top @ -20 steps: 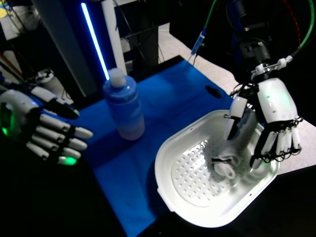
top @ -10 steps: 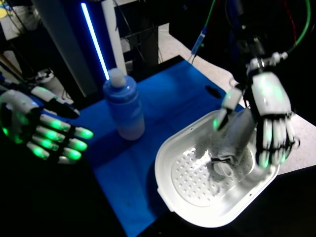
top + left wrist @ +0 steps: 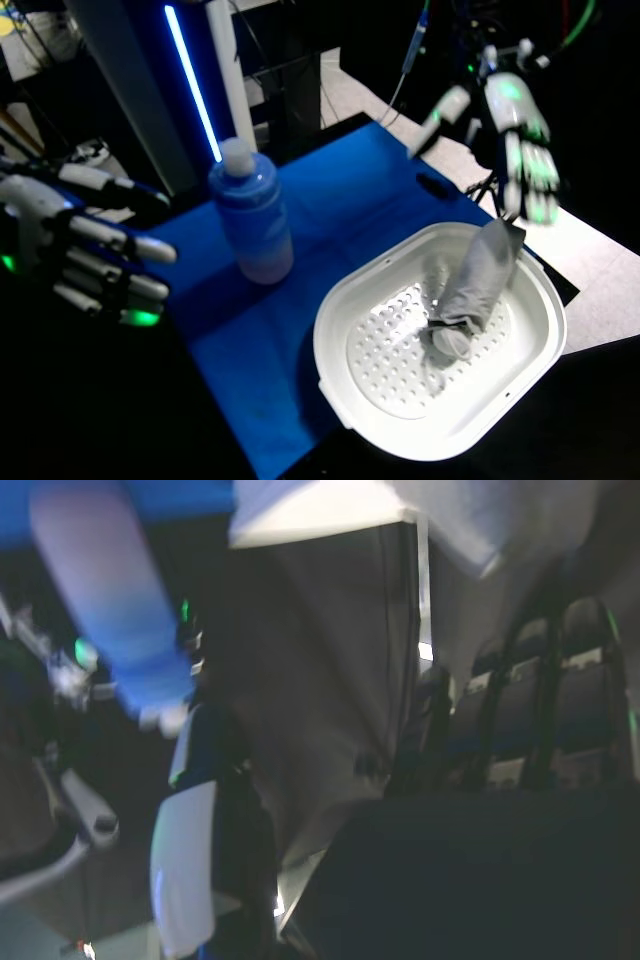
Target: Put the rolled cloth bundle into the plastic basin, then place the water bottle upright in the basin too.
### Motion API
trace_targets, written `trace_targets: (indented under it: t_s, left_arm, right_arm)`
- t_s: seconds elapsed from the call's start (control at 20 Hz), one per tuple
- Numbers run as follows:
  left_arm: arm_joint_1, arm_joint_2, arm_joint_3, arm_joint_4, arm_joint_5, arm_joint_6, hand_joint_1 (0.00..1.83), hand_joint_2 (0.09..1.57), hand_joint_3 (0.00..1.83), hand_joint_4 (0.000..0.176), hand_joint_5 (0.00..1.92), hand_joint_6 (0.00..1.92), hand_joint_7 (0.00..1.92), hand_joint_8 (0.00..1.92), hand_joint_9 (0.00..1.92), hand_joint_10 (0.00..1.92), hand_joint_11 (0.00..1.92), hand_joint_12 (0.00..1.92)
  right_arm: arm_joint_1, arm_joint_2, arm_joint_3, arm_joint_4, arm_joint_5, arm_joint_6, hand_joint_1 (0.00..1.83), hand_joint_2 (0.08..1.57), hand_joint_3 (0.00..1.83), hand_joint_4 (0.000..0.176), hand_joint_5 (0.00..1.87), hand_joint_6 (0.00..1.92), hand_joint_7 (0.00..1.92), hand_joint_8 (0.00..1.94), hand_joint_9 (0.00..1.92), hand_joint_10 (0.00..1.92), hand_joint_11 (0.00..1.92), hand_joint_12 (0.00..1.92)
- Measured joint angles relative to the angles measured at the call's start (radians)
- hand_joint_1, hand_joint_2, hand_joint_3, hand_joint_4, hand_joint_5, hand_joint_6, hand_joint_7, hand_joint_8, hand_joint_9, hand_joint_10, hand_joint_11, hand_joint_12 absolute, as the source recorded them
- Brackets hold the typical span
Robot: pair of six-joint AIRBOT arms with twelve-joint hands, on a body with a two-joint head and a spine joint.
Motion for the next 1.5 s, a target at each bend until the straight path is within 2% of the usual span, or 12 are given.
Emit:
trace_targets:
  t_s: [0.1, 0.2, 0.3, 0.5, 0.6, 0.7, 1.0, 1.25, 1.5]
  left_arm:
    - [0.086, 0.029, -0.058, -0.041, -0.105, 0.000, 0.48, 0.84, 0.00, 0.176, 0.00, 0.00, 0.00, 0.00, 0.00, 0.00, 0.00, 0.00]
    - [0.166, 0.067, -0.118, -0.068, -0.166, 0.003, 0.45, 0.87, 0.00, 0.176, 0.00, 0.00, 0.00, 0.00, 0.00, 0.00, 0.00, 0.00]
    - [0.277, 0.093, -0.183, -0.133, -0.296, 0.002, 0.45, 0.86, 0.00, 0.176, 0.00, 0.00, 0.00, 0.00, 0.00, 0.00, 0.00, 0.00]
    - [0.368, 0.082, -0.236, -0.212, -0.470, 0.003, 0.48, 0.85, 0.00, 0.176, 0.00, 0.00, 0.00, 0.00, 0.00, 0.00, 0.00, 0.00]
    - [0.394, 0.067, -0.246, -0.233, -0.504, 0.003, 0.49, 0.88, 0.01, 0.176, 0.00, 0.00, 0.00, 0.00, 0.00, 0.00, 0.00, 0.00]
    - [0.411, 0.058, -0.255, -0.256, -0.513, 0.003, 0.52, 0.86, 0.00, 0.176, 0.00, 0.00, 0.00, 0.00, 0.00, 0.00, 0.00, 0.00]
    - [0.418, 0.041, -0.260, -0.280, -0.547, 0.002, 0.53, 0.84, 0.00, 0.176, 0.00, 0.00, 0.00, 0.00, 0.00, 0.00, 0.00, 0.00]
    - [0.421, 0.040, -0.262, -0.280, -0.553, 0.000, 0.53, 0.83, 0.00, 0.176, 0.00, 0.00, 0.00, 0.00, 0.00, 0.00, 0.00, 0.00]
    - [0.431, 0.033, -0.270, -0.280, -0.556, -0.005, 0.57, 0.82, 0.00, 0.176, 0.00, 0.00, 0.00, 0.00, 0.00, 0.00, 0.00, 0.00]
  right_arm:
    - [0.030, 0.001, 0.000, -0.033, 0.007, 0.003, 0.90, 0.99, 0.00, 0.176, 0.02, 0.00, 0.09, 0.00, 0.15, 0.00, 0.00, 0.62]
    - [0.056, -0.002, 0.002, -0.045, 0.005, 0.003, 0.90, 0.98, 0.00, 0.176, 0.02, 0.00, 0.09, 0.00, 0.16, 0.00, 0.00, 0.77]
    - [0.093, -0.013, 0.006, -0.046, 0.006, 0.002, 0.90, 0.96, 0.00, 0.176, 0.03, 0.00, 0.11, 0.00, 0.17, 0.01, 0.00, 0.85]
    - [0.132, -0.056, 0.006, -0.080, 0.006, 0.003, 0.91, 0.93, 0.00, 0.176, 0.03, 0.00, 0.14, 0.01, 0.19, 0.01, 0.00, 0.88]
    - [0.164, -0.069, 0.006, -0.086, -0.016, 0.003, 0.91, 0.92, 0.00, 0.176, 0.05, 0.01, 0.14, 0.01, 0.22, 0.01, 0.02, 0.89]
    - [0.192, -0.092, 0.015, -0.086, 0.015, 0.003, 0.93, 0.89, 0.00, 0.176, 0.07, 0.00, 0.17, 0.01, 0.24, 0.01, 0.05, 0.87]
    - [0.243, -0.169, 0.039, -0.089, 0.006, 0.005, 0.97, 0.90, 0.00, 0.176, 0.08, 0.00, 0.16, 0.00, 0.27, 0.01, 0.05, 0.89]
    - [0.248, -0.209, 0.050, -0.068, 0.004, 0.005, 0.95, 0.92, 0.00, 0.176, 0.14, 0.01, 0.19, 0.01, 0.28, 0.01, 0.07, 0.89]
    - [0.255, -0.250, 0.093, -0.033, -0.022, 0.014, 0.98, 0.97, 0.00, 0.176, 0.16, 0.00, 0.29, 0.01, 0.30, 0.01, 0.14, 0.97]
